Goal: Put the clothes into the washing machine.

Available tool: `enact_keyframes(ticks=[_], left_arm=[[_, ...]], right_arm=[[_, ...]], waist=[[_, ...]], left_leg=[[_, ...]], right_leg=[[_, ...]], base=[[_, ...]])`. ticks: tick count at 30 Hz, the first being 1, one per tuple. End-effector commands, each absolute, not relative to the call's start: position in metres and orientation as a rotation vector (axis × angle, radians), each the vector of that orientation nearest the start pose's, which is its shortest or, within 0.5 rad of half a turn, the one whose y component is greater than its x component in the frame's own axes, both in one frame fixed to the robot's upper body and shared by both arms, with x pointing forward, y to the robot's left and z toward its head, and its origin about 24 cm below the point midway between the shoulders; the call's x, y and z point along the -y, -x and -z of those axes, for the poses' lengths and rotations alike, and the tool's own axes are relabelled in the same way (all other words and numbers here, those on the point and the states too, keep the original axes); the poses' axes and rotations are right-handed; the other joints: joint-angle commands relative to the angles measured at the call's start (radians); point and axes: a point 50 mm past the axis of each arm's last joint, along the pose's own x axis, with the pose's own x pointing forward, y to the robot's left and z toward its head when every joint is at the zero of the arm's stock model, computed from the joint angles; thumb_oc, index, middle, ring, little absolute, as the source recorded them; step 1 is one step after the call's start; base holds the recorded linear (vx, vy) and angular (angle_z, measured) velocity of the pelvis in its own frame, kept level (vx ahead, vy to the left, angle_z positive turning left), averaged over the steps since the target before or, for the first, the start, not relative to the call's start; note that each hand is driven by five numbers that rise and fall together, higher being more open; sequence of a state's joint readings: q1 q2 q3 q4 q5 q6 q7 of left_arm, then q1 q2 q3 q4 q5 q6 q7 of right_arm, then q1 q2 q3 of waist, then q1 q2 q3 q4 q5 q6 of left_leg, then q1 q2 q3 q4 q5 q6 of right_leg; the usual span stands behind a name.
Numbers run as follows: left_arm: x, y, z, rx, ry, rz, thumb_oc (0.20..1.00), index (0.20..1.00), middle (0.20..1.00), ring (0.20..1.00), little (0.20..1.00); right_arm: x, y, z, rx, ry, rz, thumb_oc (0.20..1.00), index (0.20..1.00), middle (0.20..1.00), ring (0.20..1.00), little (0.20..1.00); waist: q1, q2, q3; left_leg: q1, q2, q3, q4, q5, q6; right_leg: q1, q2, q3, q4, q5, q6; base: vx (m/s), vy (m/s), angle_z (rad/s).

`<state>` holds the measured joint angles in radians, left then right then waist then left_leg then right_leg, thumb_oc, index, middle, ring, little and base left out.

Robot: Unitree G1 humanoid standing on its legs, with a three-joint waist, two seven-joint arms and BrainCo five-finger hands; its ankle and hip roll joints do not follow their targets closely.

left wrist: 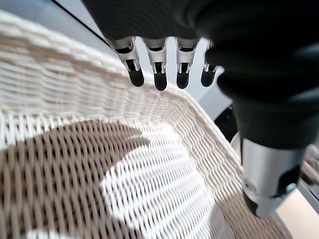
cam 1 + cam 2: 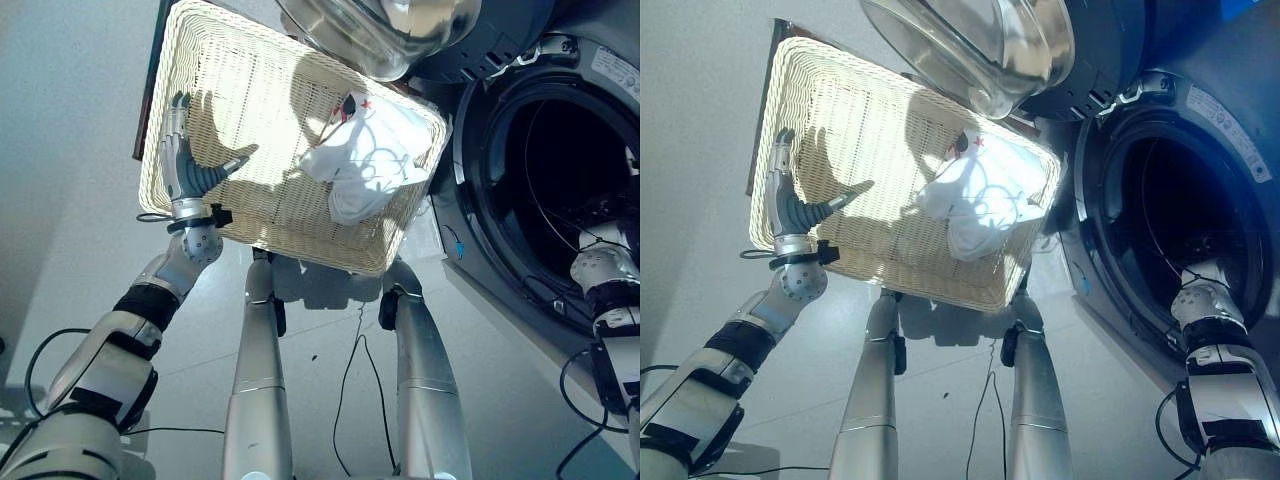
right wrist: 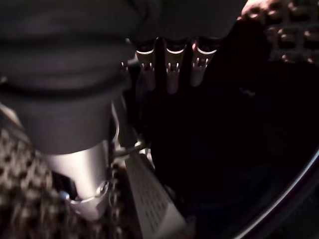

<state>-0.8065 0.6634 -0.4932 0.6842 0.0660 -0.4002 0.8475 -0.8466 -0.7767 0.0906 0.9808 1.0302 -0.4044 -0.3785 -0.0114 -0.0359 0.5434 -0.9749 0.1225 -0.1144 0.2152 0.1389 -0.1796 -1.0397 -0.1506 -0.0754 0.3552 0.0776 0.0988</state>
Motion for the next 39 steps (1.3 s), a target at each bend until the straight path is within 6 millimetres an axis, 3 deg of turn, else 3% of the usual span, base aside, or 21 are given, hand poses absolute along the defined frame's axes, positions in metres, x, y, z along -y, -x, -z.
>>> enact_keyframes(ticks=[1, 6, 9, 21, 27, 32, 39], left_arm=[[-0.212, -0.361, -0.203, 0.754, -0.54, -0.477, 1.0, 1.0, 1.0, 1.0, 1.0], [-0.21, -0.361, -0.2, 0.735, -0.447, -0.486, 1.0, 1.0, 1.0, 1.0, 1.0], [-0.206, -0.361, -0.199, 0.73, -0.376, -0.497, 1.0, 1.0, 1.0, 1.0, 1.0], [-0.203, -0.361, -0.196, 0.71, -0.204, -0.512, 1.0, 1.0, 1.0, 1.0, 1.0], [-0.2, -0.357, -0.187, 0.701, -0.146, -0.52, 1.0, 1.0, 1.0, 1.0, 1.0], [-0.196, -0.356, -0.184, 0.699, -0.128, -0.526, 1.0, 1.0, 1.0, 1.0, 1.0], [-0.19, -0.353, -0.18, 0.699, -0.109, -0.526, 1.0, 1.0, 1.0, 1.0, 1.0]], right_arm=[[0.368, -0.333, -0.229, 0.506, -0.156, 0.795, 1.0, 1.0, 1.0, 1.0, 1.0], [0.328, -0.348, -0.224, 0.49, 0.046, 0.697, 1.0, 1.0, 1.0, 1.0, 1.0], [0.3, -0.355, -0.211, 0.464, 0.156, 0.625, 1.0, 1.0, 1.0, 1.0, 1.0], [0.252, -0.36, -0.185, 0.456, 0.397, 0.464, 1.0, 1.0, 1.0, 1.0, 1.0], [0.216, -0.351, -0.165, 0.487, 0.473, 0.316, 1.0, 1.0, 1.0, 1.0, 1.0], [0.194, -0.345, -0.163, 0.554, 0.556, 0.226, 1.0, 1.0, 1.0, 1.0, 1.0], [0.161, -0.332, -0.176, 0.759, 0.74, 0.123, 1.0, 1.0, 1.0, 1.0, 1.0]], waist=[[0.003, -0.036, -0.023], [-0.002, -0.024, -0.023], [-0.007, -0.016, -0.023], [-0.02, -0.007, -0.023], [-0.031, -0.001, -0.023], [-0.037, 0.002, -0.023], [-0.039, 0.007, -0.023]], left_leg=[[-0.026, -0.124, 0.032, 0.06, -0.038, 0.083], [-0.036, -0.124, 0.045, 0.056, -0.032, 0.083], [-0.04, -0.124, 0.056, 0.052, -0.028, 0.084], [-0.048, -0.118, 0.075, 0.043, -0.015, 0.081], [-0.052, -0.117, 0.086, 0.042, -0.009, 0.083], [-0.056, -0.117, 0.091, 0.048, -0.007, 0.084], [-0.056, -0.116, 0.093, 0.05, -0.002, 0.086]], right_leg=[[0.022, 0.047, -0.079, -0.099, 0.127, 0.06], [0.004, 0.049, -0.072, -0.09, 0.12, 0.057], [-0.008, 0.051, -0.063, -0.081, 0.114, 0.054], [-0.025, 0.059, -0.049, -0.069, 0.104, 0.05], [-0.036, 0.066, -0.034, -0.059, 0.093, 0.041], [-0.041, 0.067, -0.029, -0.053, 0.088, 0.038], [-0.039, 0.066, -0.024, -0.045, 0.08, 0.038]], base=[[0.0, 0.0, 0.0], [-0.01, 0.041, 0.02], [-0.01, 0.035, 0.02], [-0.01, 0.008, 0.01], [0.0, 0.036, -0.02], [0.0, 0.029, -0.01], [0.0, 0.004, 0.0]])
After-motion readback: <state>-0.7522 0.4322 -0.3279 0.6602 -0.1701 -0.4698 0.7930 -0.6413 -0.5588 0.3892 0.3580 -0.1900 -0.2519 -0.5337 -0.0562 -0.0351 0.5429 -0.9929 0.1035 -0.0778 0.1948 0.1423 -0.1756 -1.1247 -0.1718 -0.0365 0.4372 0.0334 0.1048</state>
